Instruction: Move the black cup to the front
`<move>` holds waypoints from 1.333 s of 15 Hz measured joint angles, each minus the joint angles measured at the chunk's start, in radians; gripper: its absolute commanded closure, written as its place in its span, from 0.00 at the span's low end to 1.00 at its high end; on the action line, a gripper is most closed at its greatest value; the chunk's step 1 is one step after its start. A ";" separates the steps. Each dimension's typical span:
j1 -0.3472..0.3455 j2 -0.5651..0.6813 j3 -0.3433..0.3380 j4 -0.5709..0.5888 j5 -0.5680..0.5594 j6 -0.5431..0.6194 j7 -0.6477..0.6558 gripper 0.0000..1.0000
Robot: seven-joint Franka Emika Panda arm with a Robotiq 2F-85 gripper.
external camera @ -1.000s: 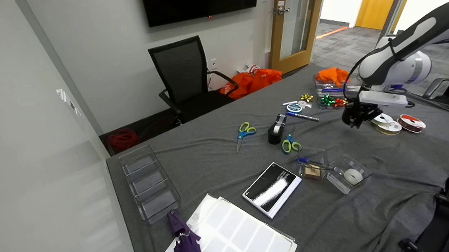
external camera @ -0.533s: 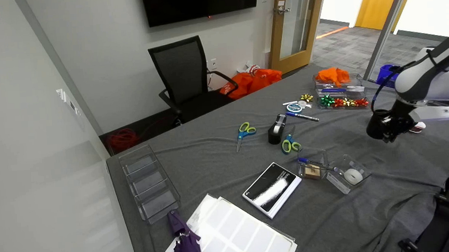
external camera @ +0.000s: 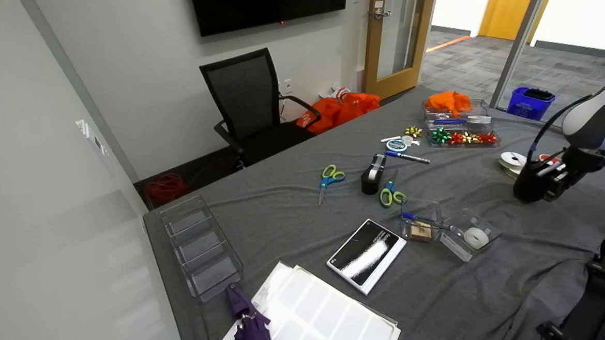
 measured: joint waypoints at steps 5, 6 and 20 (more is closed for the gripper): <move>-0.077 -0.004 0.064 0.002 0.080 0.005 -0.165 0.08; -0.084 -0.005 0.073 0.003 0.092 0.005 -0.183 0.02; 0.071 -0.208 -0.083 0.021 -0.129 -0.358 0.143 0.00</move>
